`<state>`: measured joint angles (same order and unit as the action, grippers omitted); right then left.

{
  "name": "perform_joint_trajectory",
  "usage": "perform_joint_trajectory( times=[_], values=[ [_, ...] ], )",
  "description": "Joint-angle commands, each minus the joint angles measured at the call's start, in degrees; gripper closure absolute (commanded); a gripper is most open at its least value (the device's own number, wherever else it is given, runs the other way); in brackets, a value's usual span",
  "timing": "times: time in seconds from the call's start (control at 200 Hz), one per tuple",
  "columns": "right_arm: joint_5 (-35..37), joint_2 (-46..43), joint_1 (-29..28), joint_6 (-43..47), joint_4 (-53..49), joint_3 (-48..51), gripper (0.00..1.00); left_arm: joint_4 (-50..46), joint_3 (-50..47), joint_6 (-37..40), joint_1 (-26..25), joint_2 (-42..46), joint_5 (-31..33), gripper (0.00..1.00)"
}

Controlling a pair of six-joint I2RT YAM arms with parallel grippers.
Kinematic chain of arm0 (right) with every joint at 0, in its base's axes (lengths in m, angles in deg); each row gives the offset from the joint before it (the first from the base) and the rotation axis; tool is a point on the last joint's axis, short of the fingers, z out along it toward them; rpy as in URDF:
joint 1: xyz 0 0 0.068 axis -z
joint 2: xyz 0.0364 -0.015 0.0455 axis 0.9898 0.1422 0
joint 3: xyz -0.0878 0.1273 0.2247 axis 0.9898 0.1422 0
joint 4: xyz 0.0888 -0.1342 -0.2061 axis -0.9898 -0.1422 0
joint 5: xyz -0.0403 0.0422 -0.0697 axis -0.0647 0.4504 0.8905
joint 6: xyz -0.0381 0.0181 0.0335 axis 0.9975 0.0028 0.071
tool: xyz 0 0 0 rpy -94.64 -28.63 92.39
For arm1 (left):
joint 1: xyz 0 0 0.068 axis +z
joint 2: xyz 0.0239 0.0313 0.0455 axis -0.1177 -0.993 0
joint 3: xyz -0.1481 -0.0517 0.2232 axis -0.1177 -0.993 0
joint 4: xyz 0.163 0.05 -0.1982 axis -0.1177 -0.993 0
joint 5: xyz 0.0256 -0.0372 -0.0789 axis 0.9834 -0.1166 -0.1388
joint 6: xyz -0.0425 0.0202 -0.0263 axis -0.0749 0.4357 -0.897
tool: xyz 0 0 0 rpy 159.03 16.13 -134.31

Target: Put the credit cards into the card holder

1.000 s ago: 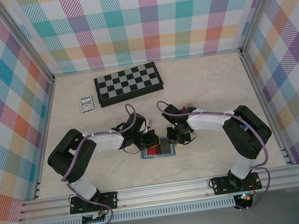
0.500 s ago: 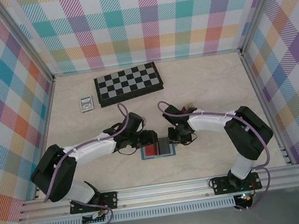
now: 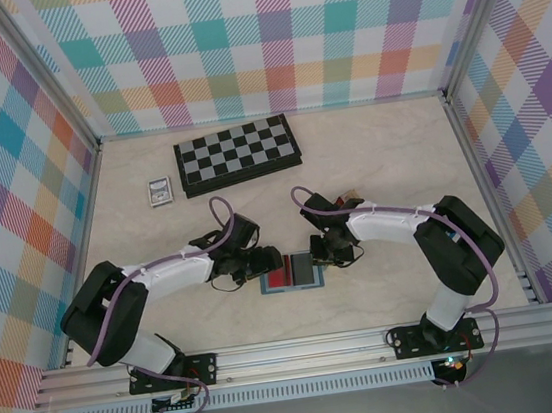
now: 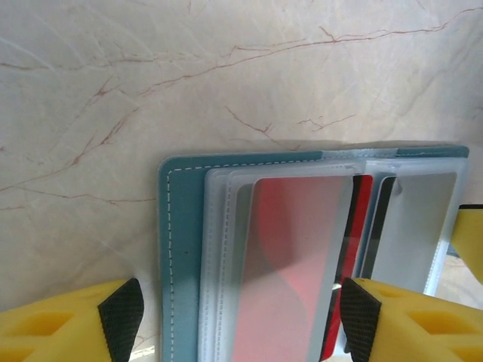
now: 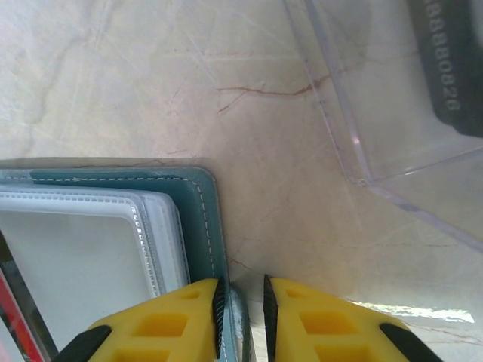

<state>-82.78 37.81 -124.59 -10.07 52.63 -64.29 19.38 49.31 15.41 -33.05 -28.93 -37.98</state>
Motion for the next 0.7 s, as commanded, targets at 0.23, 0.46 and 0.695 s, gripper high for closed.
perform_joint_trajectory(
  times=[0.23, 0.46, 0.695],
  values=[
    [-2.55, 0.69, -0.22, 0.28, 0.63, 1.15, 0.83, 6.46, -0.58, -1.51, 0.53, -0.21, -6.90, 0.49],
    [-2.46, 0.70, -0.21, 0.10, 0.75, 1.35, 0.83, 8.28, 0.85, -2.14, 0.44, 6.02, -10.05, 0.55],
    [-3.20, -0.07, -0.22, -1.07, 2.56, 2.14, 0.83, 10.73, 3.44, -2.22, 0.12, 2.45, -15.23, 0.57]
  ],
)
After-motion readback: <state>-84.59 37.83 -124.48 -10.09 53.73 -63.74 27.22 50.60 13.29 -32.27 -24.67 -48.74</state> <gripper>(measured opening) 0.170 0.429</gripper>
